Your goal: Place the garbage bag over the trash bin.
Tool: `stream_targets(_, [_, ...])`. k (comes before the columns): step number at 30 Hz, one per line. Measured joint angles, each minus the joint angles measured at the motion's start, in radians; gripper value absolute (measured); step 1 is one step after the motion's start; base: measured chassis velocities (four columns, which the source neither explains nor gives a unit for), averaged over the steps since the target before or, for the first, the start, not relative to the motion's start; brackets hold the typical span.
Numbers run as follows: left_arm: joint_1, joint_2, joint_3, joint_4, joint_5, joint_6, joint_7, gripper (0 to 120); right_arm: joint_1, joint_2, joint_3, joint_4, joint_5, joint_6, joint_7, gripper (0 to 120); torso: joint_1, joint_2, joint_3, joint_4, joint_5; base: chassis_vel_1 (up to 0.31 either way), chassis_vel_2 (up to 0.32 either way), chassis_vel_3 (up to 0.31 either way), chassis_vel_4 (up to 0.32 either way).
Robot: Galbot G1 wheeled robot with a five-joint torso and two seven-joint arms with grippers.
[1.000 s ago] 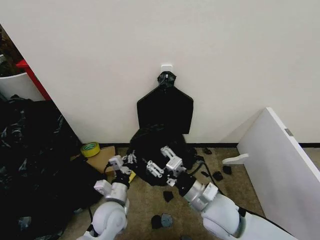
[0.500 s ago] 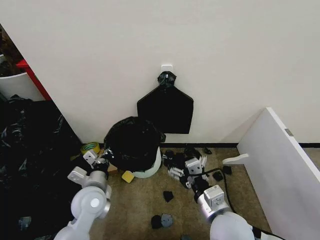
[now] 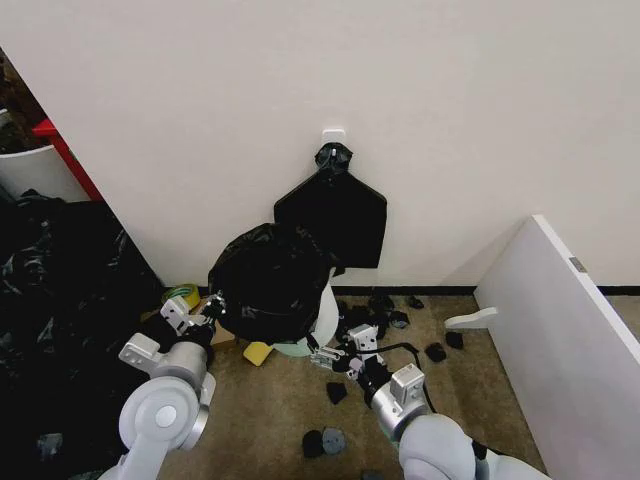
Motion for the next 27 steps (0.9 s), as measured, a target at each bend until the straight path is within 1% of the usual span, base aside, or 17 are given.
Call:
stream_targets(4, [0.004,-0.002,0.003,-0.019,-0.001,0.003,-0.001,5,0.002,0.007,0.000,-0.020,-0.039,-0.007,-0.003,100,0.000,0.000,0.000,0.0000,0.0000,0.000,0.000,0.000,0.000])
stream_targets(6, [0.007,-0.005,0.007,-0.029,-0.001,0.005,-0.001,5,0.003,0.009,0.000,-0.040,-0.102,-0.032,0.003,100,0.000,0.000,0.000,0.0000,-0.0001,0.000,0.000,0.000,0.000])
stream_targets(7, [0.010,-0.006,0.009,-0.036,-0.001,0.006,-0.001,5,0.005,0.010,0.000,-0.059,-0.160,-0.039,0.007,100,0.000,0.000,0.000,-0.0001,0.0000,0.000,0.000,0.000,0.000])
stream_targets(8, [0.010,-0.006,0.009,-0.036,-0.001,0.006,-0.001,5,0.005,0.010,0.000,-0.059,-0.160,-0.039,0.007,100,0.000,0.000,0.000,-0.0001,0.0000,0.000,0.000,0.000,0.000])
stream_targets(12, [0.016,-0.007,0.013,-0.046,0.004,0.006,0.001,5,0.015,0.007,0.013,-0.106,-0.287,-0.025,0.009,100,0.000,0.000,0.000,0.0000,0.0000,0.000,0.000,0.000,0.000])
stream_targets(16, [0.015,-0.005,0.015,-0.039,0.022,0.004,0.007,5,0.015,-0.006,0.019,-0.106,-0.303,-0.008,0.015,100,0.000,0.000,0.000,0.0000,0.0001,0.000,0.000,0.000,0.000])
stream_targets(19, [0.012,-0.001,0.023,-0.014,0.059,-0.009,0.021,5,0.013,-0.028,0.022,-0.098,-0.310,0.058,0.018,100,0.000,0.000,0.000,0.0000,0.0001,0.000,0.000,0.000,0.000])
stream_targets(21, [0.009,0.003,0.031,0.001,0.077,-0.018,0.031,5,0.010,-0.047,0.025,-0.093,-0.319,0.082,0.025,100,0.000,0.000,0.000,0.0001,0.0000,0.000,0.000,0.000,0.000])
stream_targets(23, [0.002,0.013,0.040,0.017,0.097,-0.024,0.042,5,0.001,-0.079,0.029,-0.079,-0.326,0.078,0.056,100,0.000,0.000,0.000,0.0000,0.0000,0.000,0.000,0.000,0.000])
stream_targets(24, [0.002,0.013,0.040,0.017,0.097,-0.024,0.042,5,0.001,-0.079,0.029,-0.079,-0.326,0.078,0.056,100,0.000,0.000,0.000,0.0000,0.0000,0.000,0.000,0.000,0.000])
stream_targets(27, [-0.007,0.031,0.048,0.033,0.109,-0.028,0.049,5,-0.027,-0.135,0.029,-0.027,-0.269,0.024,0.118,100,0.000,0.000,0.000,0.0000,0.0000,0.000,0.000,0.000,0.000])
